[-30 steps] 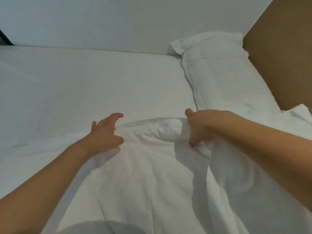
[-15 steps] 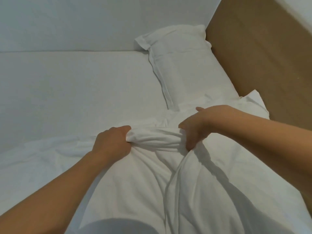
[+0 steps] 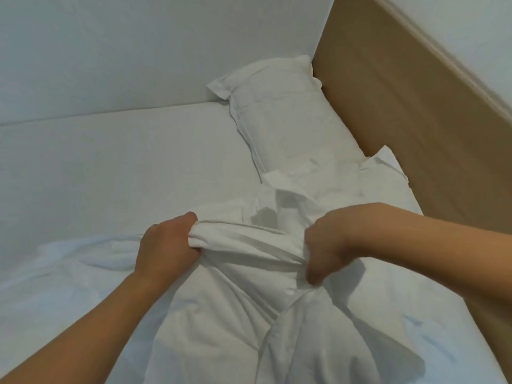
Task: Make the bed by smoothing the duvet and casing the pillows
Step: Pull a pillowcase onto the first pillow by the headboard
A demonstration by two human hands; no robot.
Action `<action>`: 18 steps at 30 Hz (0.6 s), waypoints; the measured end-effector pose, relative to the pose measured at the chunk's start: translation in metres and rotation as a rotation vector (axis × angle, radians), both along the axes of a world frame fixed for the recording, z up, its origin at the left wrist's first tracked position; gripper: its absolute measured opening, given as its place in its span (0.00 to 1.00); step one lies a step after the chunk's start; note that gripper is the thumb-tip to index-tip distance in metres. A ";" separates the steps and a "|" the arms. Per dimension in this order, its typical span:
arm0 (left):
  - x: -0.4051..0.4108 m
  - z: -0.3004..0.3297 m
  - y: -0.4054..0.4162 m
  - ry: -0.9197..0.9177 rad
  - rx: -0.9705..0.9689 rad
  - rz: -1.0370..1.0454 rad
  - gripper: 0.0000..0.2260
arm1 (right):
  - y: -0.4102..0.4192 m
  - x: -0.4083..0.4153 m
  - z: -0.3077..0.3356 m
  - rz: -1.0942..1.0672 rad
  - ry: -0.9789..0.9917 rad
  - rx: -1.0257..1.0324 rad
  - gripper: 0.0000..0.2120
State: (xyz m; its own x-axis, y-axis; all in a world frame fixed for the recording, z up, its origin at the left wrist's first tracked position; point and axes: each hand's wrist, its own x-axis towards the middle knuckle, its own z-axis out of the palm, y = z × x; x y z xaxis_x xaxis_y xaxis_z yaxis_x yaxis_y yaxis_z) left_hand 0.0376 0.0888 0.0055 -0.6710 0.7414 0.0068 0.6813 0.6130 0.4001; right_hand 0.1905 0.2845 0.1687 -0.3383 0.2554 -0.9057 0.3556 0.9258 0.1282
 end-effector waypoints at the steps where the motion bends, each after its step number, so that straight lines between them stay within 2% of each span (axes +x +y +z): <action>1: 0.000 0.005 0.001 0.019 -0.023 0.005 0.02 | -0.004 0.001 0.011 -0.078 0.005 -0.052 0.18; 3: -0.001 0.017 0.006 0.060 -0.096 0.040 0.04 | -0.004 -0.001 0.038 -0.203 0.029 -0.117 0.15; 6: 0.000 0.040 0.010 0.064 -0.235 0.211 0.10 | 0.001 -0.012 0.079 -0.161 0.178 -0.021 0.13; 7: 0.005 0.049 0.006 0.054 -0.241 0.270 0.15 | 0.003 -0.017 0.087 -0.137 0.235 0.027 0.12; 9: 0.033 0.069 -0.007 -0.045 -0.038 0.308 0.26 | 0.004 -0.025 0.094 -0.167 0.304 0.060 0.09; 10: 0.058 0.082 -0.016 -0.185 0.112 0.283 0.27 | 0.003 -0.029 0.095 -0.224 0.315 0.046 0.09; 11: 0.085 0.094 -0.026 -0.419 0.212 0.252 0.27 | 0.002 -0.033 0.094 -0.286 0.326 0.026 0.08; 12: 0.115 0.107 -0.034 -0.754 0.221 0.212 0.26 | -0.001 -0.035 0.092 -0.330 0.333 0.009 0.06; 13: 0.144 0.114 -0.040 -1.104 0.134 0.159 0.25 | -0.006 -0.037 0.090 -0.359 0.344 -0.013 0.06; 14: 0.171 0.117 -0.045 -1.330 0.027 0.094 0.24 | -0.011 -0.037 0.087 -0.392 0.352 -0.038 0.06; 15: 0.193 0.114 -0.047 -1.410 -0.058 0.032 0.20 | -0.017 -0.037 0.084 -0.404 0.352 -0.053 0.07; 16: 0.208 0.110 -0.045 -1.399 -0.064 0.032 0.16 | -0.023 -0.035 0.081 -0.394 0.330 -0.058 0.09; 18: 0.222 0.108 -0.037 -1.421 0.060 0.178 0.10 | -0.025 -0.027 0.071 -0.396 0.275 -0.083 0.11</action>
State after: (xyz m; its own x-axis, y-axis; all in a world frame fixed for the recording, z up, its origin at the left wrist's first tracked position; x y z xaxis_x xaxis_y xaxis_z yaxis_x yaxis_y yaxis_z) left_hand 0.2599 0.0519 0.1138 -0.2171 0.6710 -0.7090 -0.3939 0.6043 0.6926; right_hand 0.1636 0.2595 0.2397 -0.4590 0.3435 -0.8193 0.6928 0.7157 -0.0880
